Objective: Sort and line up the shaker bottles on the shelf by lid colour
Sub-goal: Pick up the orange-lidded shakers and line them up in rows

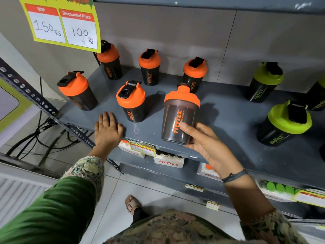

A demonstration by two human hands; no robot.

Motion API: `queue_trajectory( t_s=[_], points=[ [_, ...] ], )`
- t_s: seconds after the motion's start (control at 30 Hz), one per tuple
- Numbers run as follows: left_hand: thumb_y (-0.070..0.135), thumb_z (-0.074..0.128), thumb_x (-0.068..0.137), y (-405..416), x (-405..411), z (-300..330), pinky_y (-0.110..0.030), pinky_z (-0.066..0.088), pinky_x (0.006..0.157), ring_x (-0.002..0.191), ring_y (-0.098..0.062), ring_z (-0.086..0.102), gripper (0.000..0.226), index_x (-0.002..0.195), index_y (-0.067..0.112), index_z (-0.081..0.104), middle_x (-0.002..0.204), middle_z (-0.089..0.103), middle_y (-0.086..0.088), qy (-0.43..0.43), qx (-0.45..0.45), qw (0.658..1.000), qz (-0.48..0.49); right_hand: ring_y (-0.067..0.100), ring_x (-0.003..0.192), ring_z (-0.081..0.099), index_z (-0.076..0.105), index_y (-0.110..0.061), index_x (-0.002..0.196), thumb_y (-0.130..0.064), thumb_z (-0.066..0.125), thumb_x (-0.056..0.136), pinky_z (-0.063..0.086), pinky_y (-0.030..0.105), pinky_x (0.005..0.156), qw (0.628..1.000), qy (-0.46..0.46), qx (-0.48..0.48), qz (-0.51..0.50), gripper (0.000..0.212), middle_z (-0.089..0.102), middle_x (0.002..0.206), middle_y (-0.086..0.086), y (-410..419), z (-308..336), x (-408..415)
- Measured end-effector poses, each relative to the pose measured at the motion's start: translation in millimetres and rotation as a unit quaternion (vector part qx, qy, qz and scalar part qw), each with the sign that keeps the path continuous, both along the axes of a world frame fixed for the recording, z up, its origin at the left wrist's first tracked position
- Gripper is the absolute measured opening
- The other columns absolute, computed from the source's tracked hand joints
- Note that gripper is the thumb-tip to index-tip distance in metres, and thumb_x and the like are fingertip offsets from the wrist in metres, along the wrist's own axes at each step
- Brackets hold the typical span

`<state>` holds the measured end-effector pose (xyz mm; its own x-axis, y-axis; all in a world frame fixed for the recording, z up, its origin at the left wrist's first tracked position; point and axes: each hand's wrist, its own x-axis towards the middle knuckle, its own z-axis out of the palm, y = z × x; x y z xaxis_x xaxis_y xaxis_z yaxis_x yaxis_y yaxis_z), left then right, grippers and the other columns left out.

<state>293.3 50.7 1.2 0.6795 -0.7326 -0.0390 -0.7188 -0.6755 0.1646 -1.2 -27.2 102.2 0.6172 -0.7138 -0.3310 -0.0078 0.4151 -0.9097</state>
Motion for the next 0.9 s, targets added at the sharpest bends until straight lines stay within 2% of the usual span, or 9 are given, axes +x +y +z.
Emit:
queue_trajectory(
  t_s=[0.13,0.23,0.37,0.47,0.57,0.67,0.77,0.83,0.9],
  points=[
    [0.036,0.023,0.097,0,-1,0,-0.043,-0.001,0.118,0.144,-0.03,-0.003,0.061,0.147,0.009,0.002,0.157,-0.001,-0.018,0.002,-0.002,1.0,-0.005,0.02,0.101,0.069,0.069,-0.02,0.098,-0.035,0.08,0.065,0.051,0.041,0.098,0.999,-0.012,-0.022,0.034,0.039,0.075,0.103,0.0,16,35,-10],
    [0.035,0.024,0.097,-1,0,-1,-0.043,0.0,0.118,0.144,-0.03,-0.003,0.061,0.147,0.008,0.003,0.157,0.0,-0.018,0.003,-0.011,1.0,-0.006,0.017,0.099,0.069,0.071,-0.021,0.094,-0.037,0.07,0.063,0.05,0.041,0.099,0.998,-0.028,-0.03,0.037,0.036,0.076,0.099,-0.002,19,48,-17],
    [0.034,0.025,0.097,-2,1,-1,-0.043,0.0,0.118,0.144,-0.03,-0.002,0.06,0.147,0.008,0.004,0.157,0.0,-0.018,-0.003,-0.02,1.0,-0.002,0.022,0.102,0.069,0.075,-0.027,0.086,-0.041,0.071,0.058,0.05,0.043,0.099,0.997,-0.052,-0.038,0.034,0.032,0.076,0.096,-0.002,16,47,-21],
    [0.034,0.025,0.097,0,2,-2,-0.043,0.0,0.118,0.144,-0.031,-0.002,0.06,0.147,0.007,0.005,0.157,0.001,-0.018,-0.002,-0.022,1.0,-0.001,0.015,0.091,0.071,0.072,-0.021,0.092,-0.042,0.072,0.057,0.056,0.034,0.089,0.998,-0.051,-0.045,0.009,0.041,0.076,0.093,-0.002,6,31,-19],
    [0.033,0.027,0.097,-1,0,-4,-0.044,0.001,0.118,0.144,-0.031,0.0,0.06,0.147,0.006,0.007,0.156,0.003,-0.019,0.005,-0.038,0.999,0.004,0.01,0.093,0.069,0.064,-0.016,0.106,-0.033,0.073,0.064,0.055,0.023,0.079,0.996,-0.025,-0.079,-0.035,0.046,0.074,0.1,-0.001,-13,2,-14],
    [0.027,0.037,0.091,-4,-7,-2,-0.05,0.008,0.116,0.14,-0.04,0.014,0.064,0.143,-0.004,0.015,0.151,0.02,-0.027,0.025,-0.116,0.993,0.026,0.005,0.094,0.067,0.053,-0.004,0.118,-0.008,0.074,0.073,0.05,0.019,0.08,0.989,0.018,-0.133,-0.064,0.05,0.067,0.118,0.01,-37,-34,-5],
    [0.034,0.048,0.071,-13,-23,1,-0.059,0.025,0.107,0.125,-0.047,0.037,0.084,0.139,-0.007,0.02,0.134,0.043,-0.032,0.104,-0.224,0.968,0.045,-0.007,0.086,0.065,0.045,-0.001,0.121,0.006,0.073,0.07,0.05,0.01,0.074,0.982,0.043,-0.171,-0.062,0.058,0.062,0.119,0.013,-57,-61,5],
    [0.042,0.054,0.064,-21,-37,3,-0.06,0.034,0.101,0.122,-0.045,0.042,0.096,0.14,-0.001,0.014,0.134,0.047,-0.027,0.15,-0.287,0.945,0.038,0.002,0.094,0.064,0.044,-0.005,0.122,0.008,0.073,0.069,0.05,0.01,0.076,0.979,0.056,-0.186,-0.056,0.062,0.059,0.121,0.013,-66,-71,12],
    [0.052,0.061,0.06,-31,-48,6,-0.057,0.036,0.102,0.125,-0.041,0.042,0.113,0.144,0.003,0.004,0.137,0.046,-0.023,0.171,-0.335,0.926,0.04,0.014,0.104,0.059,0.043,-0.012,0.12,0.008,0.073,0.069,0.051,0.011,0.082,0.978,0.057,-0.195,-0.047,0.062,0.058,0.123,0.012,-73,-76,19]
  ],
)
